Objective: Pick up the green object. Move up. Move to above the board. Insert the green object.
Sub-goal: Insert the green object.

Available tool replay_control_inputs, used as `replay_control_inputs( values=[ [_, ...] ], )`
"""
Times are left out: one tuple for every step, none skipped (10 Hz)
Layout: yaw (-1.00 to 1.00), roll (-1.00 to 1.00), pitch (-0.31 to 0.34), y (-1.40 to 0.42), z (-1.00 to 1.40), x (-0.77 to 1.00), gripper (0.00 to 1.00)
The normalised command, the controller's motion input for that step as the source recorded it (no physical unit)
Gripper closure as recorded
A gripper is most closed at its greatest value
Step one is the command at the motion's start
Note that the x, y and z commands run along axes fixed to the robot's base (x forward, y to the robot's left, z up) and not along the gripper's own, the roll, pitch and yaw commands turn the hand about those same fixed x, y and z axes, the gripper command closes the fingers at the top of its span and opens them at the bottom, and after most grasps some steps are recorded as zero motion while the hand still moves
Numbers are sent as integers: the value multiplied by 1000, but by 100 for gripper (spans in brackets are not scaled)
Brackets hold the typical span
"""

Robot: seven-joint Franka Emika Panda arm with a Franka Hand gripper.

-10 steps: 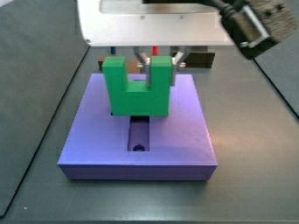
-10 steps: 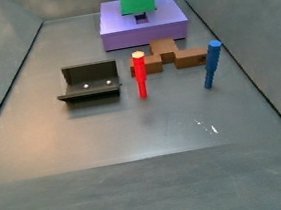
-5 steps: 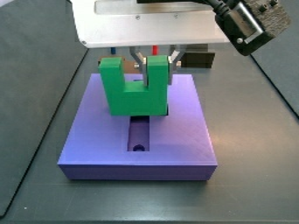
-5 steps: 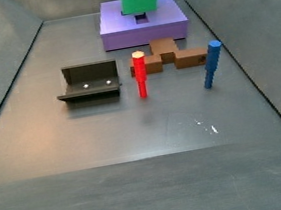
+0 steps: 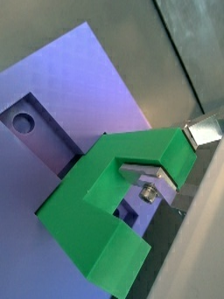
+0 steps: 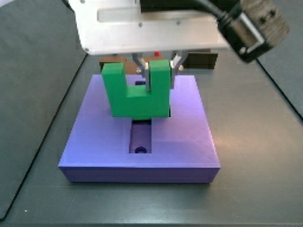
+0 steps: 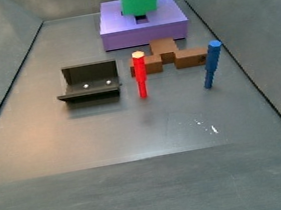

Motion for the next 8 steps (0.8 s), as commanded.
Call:
replay_control_inputs(
  values=[
    [-283, -34, -40, 0, -234, 0, 100],
    [-203, 6, -7, 0, -349, -26, 100],
    [-146, 100, -6, 0, -523, -140, 100],
    [-49, 203, -14, 0, -654, -249, 100],
    [0, 264, -13, -20, -689, -311, 100],
    [0, 33, -111, -43, -194, -186, 100],
    [0, 0, -19, 0, 0, -6, 100],
    [0, 0, 0, 0, 0, 0, 100]
  ],
)
